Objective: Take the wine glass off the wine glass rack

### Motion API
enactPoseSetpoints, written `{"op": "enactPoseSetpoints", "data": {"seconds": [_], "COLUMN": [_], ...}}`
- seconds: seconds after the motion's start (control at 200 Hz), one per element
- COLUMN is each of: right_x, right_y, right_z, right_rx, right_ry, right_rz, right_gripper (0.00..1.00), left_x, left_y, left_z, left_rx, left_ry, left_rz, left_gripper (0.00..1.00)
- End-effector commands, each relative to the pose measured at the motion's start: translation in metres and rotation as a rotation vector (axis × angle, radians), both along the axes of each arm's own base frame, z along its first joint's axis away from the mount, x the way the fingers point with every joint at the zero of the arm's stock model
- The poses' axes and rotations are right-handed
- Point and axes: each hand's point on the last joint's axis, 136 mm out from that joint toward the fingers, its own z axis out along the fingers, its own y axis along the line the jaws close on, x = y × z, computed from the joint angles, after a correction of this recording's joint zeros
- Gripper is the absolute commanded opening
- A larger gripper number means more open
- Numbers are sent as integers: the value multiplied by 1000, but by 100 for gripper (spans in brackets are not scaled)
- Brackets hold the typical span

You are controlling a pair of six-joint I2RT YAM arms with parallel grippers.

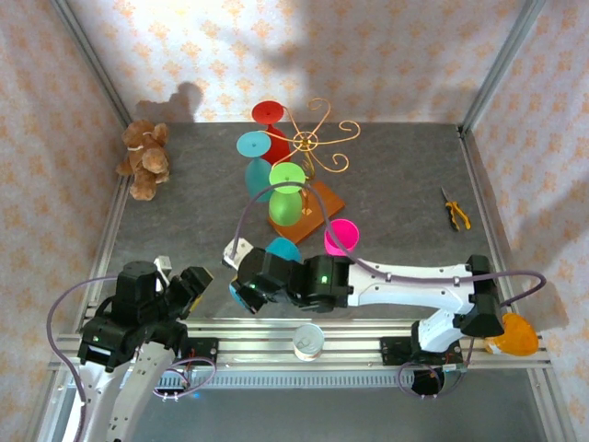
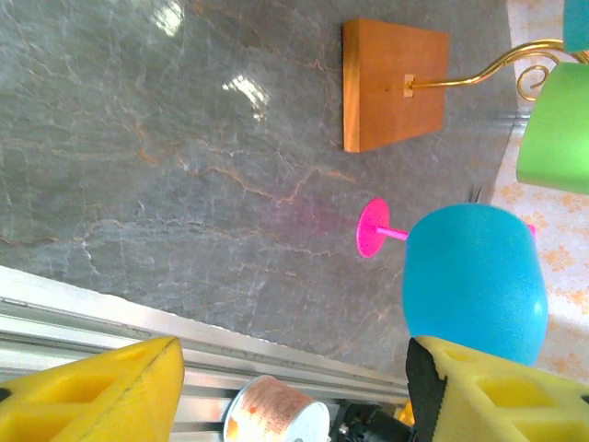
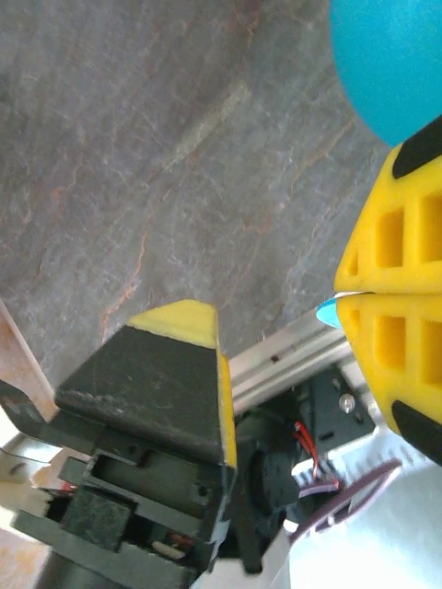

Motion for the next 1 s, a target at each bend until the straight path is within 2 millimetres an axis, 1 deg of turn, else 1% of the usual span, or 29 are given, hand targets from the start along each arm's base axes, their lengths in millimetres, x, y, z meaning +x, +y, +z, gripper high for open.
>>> {"op": "enactPoseSetpoints", "data": {"seconds": [0.0, 0.165, 0.31, 0.41, 0.586, 0.736, 0.921, 0.996], "right_x": [19, 24, 22, 18, 21, 23, 25, 24], "right_y": [1, -2, 2, 7, 10, 9, 9, 9], "right_z": [8, 4, -5, -6, -7, -9, -13, -11], "right_rx": [6, 15, -21, -28, -43, -44, -72, -67], "right_ry": [-200, -316, -415, -497, -570, -620, -693, -737], "right_rz": [-71, -111, -117, -110, -136, -157, -174, -178], "right_gripper": [0, 0, 0, 0, 0, 0, 0, 0], "left_x": [4, 12, 17, 20, 27, 27, 28, 29], "left_y": [-13, -26, -32, -37, -42, -43, -44, -45], "left_z": [7, 11, 15, 16, 23, 23, 29, 30], "left_rx": [-117, -242, -306, -354, -445, -467, -491, -499], "left_ry": [-11, -14, -28, -26, -44, -39, -45, -46], "left_rz": [4, 3, -1, -2, 13, 21, 22, 21], "left_gripper": [67, 68, 70, 70, 70, 70, 69, 68]}}
